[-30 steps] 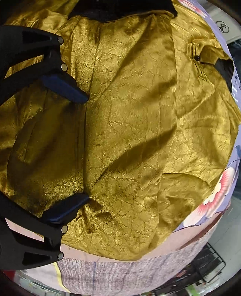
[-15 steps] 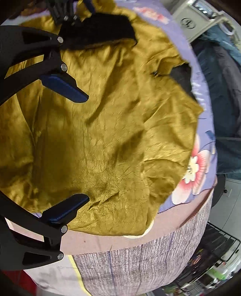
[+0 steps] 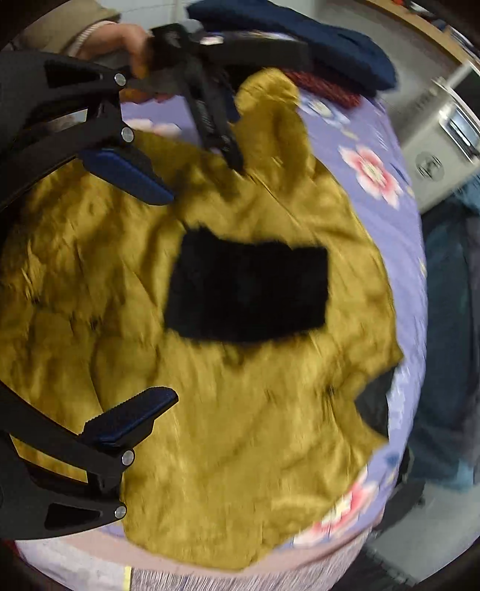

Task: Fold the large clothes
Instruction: 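Reach the left gripper to the other sleeve and grasp its black fur cuff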

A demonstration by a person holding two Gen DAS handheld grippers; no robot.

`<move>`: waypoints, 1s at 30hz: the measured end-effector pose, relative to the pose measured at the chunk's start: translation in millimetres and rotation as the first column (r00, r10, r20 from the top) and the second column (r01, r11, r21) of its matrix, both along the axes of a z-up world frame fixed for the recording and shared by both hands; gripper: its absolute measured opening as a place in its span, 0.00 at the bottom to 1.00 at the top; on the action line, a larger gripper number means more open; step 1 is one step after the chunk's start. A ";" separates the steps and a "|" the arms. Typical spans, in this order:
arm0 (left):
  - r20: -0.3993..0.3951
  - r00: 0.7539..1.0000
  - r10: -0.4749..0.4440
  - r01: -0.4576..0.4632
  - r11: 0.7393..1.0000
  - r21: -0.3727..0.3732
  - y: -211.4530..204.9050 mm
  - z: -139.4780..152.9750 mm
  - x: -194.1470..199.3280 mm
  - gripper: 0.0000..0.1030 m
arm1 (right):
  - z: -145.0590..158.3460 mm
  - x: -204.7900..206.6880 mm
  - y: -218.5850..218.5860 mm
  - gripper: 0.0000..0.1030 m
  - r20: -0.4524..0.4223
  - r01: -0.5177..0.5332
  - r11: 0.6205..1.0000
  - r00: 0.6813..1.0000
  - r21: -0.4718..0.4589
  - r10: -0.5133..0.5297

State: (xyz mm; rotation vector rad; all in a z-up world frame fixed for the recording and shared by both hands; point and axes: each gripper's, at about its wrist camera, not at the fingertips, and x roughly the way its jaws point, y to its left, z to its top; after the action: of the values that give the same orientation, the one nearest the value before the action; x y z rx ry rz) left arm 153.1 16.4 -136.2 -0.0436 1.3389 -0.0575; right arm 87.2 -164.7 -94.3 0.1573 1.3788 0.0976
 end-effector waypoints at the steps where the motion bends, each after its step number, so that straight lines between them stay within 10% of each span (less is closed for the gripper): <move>1: -0.001 1.000 0.022 -0.022 1.000 -0.002 7.1 3.4 -6.6 0.93 | -6.1 -3.2 17.2 0.94 -0.016 -0.034 0.999 0.999 0.006 0.034; 12: -0.028 0.949 0.315 -0.315 0.949 -0.007 138.5 -17.1 -23.8 0.90 | -30.3 -16.1 79.4 0.95 -0.091 -0.136 0.991 0.986 0.014 0.137; 22: 0.063 0.812 0.580 -0.576 0.814 -0.072 258.8 5.9 -15.0 0.88 | -30.5 -9.3 73.2 0.95 -0.094 -0.051 0.999 0.994 -0.005 0.051; 30: 0.068 0.929 0.364 -0.368 0.928 0.059 244.6 -14.3 31.5 0.35 | -33.0 -8.0 76.5 0.94 -0.099 -0.033 0.999 0.995 -0.036 0.029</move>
State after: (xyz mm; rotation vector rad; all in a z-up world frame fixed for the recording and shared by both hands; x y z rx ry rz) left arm 184.7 260.9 -150.5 -0.2308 1.2565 0.3041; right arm 79.3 -88.2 -127.3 0.1103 1.4805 0.0905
